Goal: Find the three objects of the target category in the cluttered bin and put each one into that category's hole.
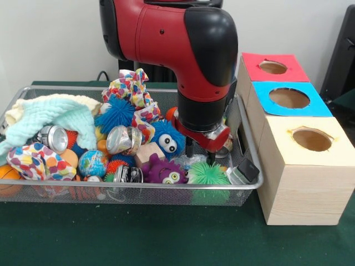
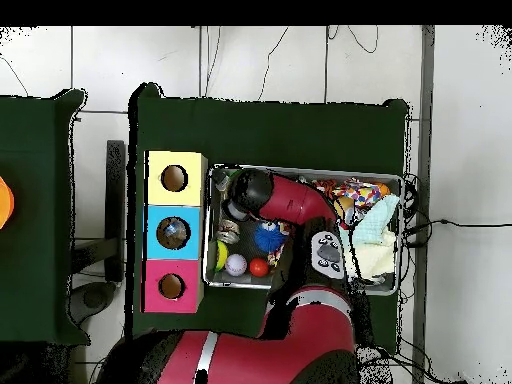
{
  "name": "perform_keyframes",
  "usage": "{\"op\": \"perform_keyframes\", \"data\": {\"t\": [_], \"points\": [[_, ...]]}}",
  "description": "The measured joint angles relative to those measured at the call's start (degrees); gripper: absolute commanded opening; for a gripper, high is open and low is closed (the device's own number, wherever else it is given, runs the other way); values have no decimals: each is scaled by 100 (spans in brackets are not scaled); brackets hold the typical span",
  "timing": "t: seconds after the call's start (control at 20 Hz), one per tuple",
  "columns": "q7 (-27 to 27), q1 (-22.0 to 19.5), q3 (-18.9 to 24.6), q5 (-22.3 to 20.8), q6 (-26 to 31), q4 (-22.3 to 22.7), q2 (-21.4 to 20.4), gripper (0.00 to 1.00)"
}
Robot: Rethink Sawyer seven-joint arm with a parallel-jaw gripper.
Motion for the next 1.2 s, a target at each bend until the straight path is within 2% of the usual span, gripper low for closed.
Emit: {"op": "perform_keyframes", "data": {"t": [0.5,1.2], "points": [[0,134,-153,-5,124,-217,120,0],[0,267,-399,-5,243,-266,139,0]]}}
